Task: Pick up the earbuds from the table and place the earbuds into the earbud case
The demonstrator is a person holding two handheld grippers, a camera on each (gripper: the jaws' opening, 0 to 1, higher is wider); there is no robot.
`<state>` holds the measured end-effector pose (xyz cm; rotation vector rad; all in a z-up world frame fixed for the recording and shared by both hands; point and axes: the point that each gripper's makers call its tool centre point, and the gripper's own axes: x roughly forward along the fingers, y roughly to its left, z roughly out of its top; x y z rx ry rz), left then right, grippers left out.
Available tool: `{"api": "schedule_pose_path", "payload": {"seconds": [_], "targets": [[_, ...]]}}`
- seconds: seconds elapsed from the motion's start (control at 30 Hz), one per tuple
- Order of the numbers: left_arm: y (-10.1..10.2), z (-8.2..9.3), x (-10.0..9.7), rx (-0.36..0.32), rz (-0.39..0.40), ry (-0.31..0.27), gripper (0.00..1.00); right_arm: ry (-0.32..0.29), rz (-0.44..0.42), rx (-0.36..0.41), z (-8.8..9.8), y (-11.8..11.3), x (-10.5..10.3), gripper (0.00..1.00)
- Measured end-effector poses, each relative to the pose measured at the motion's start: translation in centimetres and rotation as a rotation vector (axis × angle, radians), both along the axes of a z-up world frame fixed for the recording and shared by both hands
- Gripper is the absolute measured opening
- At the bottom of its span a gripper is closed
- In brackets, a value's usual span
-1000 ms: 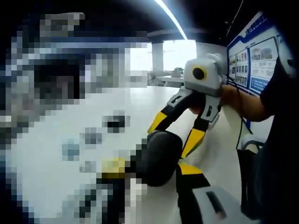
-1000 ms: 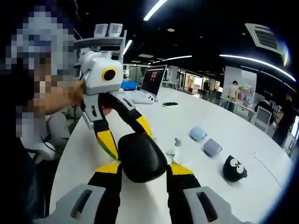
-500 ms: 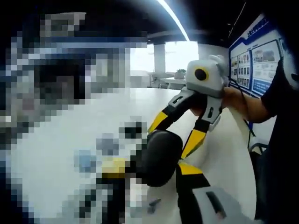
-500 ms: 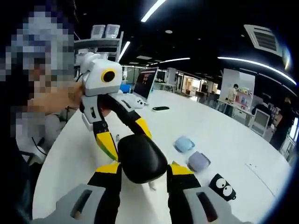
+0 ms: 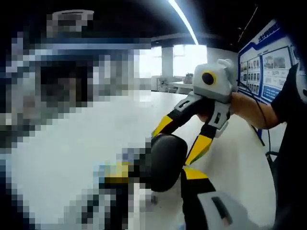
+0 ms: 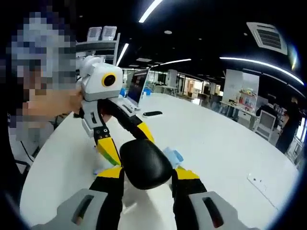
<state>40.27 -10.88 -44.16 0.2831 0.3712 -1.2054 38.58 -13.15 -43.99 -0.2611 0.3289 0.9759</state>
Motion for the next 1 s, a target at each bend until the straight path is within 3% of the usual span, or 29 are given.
{"api": "schedule_pose_path", "payload": {"seconds": [0.3, 0.67, 1.0], "targets": [[-0.1, 0.5, 4.4, 0.008, 0.021, -0.007, 0.42, 0.006, -0.023, 0.003, 0.2, 0.2, 5.7, 0.40], [1.6, -0.7, 10.4, 0.046, 0.029, 0.028, 0.42, 0.057, -0.045, 0.004, -0.9, 1.4, 11.9, 0.40], [2.3, -2.8, 14.1, 0.070, 0.039, 0.082, 0.42, 0.116, -0.052, -0.016, -2.9, 2.3, 15.2, 0.40]]}}
